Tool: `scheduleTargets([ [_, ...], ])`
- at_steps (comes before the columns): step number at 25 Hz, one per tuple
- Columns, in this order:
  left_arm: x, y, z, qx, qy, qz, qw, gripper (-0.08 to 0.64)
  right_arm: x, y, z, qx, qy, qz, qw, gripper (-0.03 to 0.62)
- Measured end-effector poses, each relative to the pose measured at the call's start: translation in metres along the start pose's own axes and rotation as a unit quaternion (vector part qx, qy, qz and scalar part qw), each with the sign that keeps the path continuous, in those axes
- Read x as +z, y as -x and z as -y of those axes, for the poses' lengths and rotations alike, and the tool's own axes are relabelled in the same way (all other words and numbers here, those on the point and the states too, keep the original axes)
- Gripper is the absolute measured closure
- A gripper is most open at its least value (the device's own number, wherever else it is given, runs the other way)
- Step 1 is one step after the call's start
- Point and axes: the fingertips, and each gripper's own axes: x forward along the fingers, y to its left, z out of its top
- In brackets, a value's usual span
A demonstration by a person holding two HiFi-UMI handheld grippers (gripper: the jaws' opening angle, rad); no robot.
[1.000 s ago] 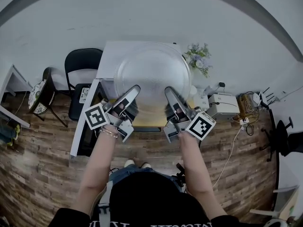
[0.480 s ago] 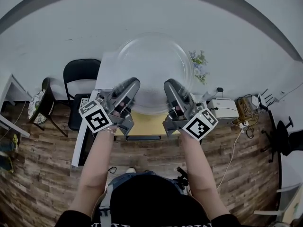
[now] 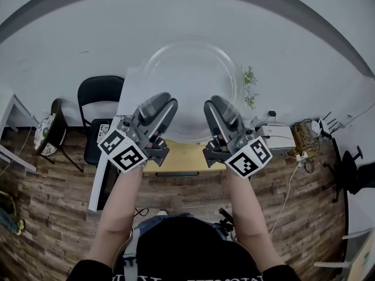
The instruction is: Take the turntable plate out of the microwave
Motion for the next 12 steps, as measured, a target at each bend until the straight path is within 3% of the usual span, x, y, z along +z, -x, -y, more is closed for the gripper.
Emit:
scheduleTargets([
  [12,0.016,-0.001,0.013,-0.020,-0.018,0.024,0.9993,0.440,0.017,-0.003,-0.016,0.014,0.047,0.010,0.999,0.462],
])
